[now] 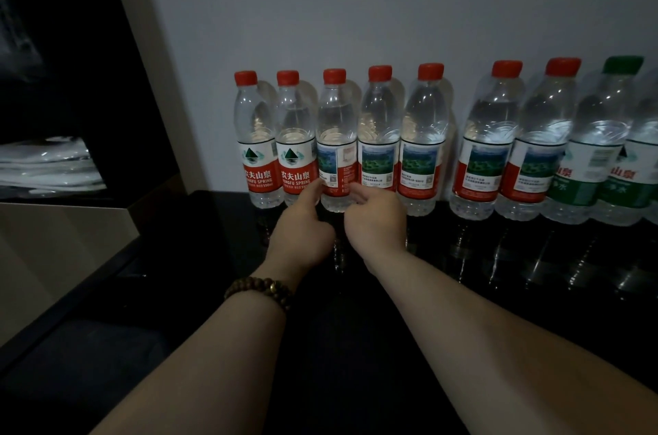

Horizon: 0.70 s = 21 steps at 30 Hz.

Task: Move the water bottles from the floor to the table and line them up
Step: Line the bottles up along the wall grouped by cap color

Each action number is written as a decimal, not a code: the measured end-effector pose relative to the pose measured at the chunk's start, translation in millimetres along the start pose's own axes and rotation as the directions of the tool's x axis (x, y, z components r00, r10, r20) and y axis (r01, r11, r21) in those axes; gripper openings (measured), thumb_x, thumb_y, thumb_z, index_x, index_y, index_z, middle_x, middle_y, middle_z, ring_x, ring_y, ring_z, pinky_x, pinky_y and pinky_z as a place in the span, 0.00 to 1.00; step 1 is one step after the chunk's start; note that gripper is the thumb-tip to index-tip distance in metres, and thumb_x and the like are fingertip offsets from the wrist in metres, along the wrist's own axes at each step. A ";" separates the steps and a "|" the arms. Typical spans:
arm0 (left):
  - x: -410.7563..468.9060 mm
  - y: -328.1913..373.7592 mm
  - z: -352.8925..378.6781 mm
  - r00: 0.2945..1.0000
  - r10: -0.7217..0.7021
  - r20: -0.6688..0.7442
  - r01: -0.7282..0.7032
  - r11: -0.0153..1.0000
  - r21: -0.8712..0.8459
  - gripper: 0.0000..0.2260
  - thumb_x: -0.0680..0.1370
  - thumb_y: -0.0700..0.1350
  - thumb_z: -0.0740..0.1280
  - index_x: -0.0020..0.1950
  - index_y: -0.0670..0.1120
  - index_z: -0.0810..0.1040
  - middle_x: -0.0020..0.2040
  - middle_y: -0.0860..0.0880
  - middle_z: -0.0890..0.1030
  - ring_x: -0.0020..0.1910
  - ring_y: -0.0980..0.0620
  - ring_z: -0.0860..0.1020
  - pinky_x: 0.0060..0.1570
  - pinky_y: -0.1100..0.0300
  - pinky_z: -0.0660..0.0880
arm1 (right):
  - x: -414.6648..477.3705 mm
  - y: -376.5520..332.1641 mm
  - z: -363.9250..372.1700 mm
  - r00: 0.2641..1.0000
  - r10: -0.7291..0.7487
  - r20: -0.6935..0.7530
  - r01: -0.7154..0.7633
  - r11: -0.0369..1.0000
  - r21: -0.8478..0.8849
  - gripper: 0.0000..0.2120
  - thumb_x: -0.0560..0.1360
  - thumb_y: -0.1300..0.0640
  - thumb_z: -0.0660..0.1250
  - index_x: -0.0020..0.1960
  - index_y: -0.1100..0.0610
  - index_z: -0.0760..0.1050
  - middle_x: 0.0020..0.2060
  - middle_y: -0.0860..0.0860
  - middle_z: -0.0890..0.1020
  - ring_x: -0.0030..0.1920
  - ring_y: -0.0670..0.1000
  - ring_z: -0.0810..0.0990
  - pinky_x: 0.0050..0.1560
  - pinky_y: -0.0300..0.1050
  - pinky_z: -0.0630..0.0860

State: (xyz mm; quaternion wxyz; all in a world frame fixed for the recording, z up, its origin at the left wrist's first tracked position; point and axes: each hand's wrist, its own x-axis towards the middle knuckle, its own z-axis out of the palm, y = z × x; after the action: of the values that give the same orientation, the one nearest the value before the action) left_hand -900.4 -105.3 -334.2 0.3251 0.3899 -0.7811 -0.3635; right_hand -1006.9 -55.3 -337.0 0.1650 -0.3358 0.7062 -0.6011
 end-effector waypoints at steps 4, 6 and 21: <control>1.7 -1.6 1.6 1.000 -0.005 -0.021 0.004 0.999 -0.035 0.38 0.71 0.31 0.65 0.79 0.54 0.65 0.75 0.50 0.72 0.70 0.54 0.70 0.61 0.60 0.68 | 0.5 -0.2 1.0 1.000 -0.010 0.012 0.010 1.000 -0.022 0.32 0.68 0.63 0.60 0.72 0.51 0.76 0.67 0.49 0.81 0.68 0.53 0.78 0.68 0.48 0.73; 3.1 -1.2 1.5 0.999 -0.022 0.030 0.023 1.000 -0.012 0.40 0.72 0.33 0.66 0.81 0.57 0.60 0.77 0.50 0.70 0.72 0.50 0.70 0.63 0.56 0.70 | 1.5 0.3 1.1 1.000 -0.001 0.025 0.002 1.000 -0.012 0.30 0.69 0.63 0.60 0.71 0.52 0.77 0.66 0.49 0.81 0.68 0.51 0.78 0.69 0.49 0.74; 2.5 0.4 0.1 0.999 -0.023 0.048 0.028 0.995 -0.096 0.42 0.72 0.30 0.66 0.81 0.57 0.59 0.78 0.52 0.68 0.75 0.50 0.68 0.71 0.48 0.70 | 8.5 4.8 1.3 1.000 0.002 -0.027 -0.002 1.000 -0.008 0.27 0.72 0.66 0.63 0.69 0.53 0.79 0.65 0.50 0.82 0.66 0.50 0.80 0.63 0.42 0.74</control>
State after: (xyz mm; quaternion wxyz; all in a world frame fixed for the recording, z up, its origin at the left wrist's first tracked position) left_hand -901.9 -107.2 -333.4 0.3204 0.3750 -0.7651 -0.4140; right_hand -1013.6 -61.7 -340.5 0.1546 -0.3277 0.7112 -0.6025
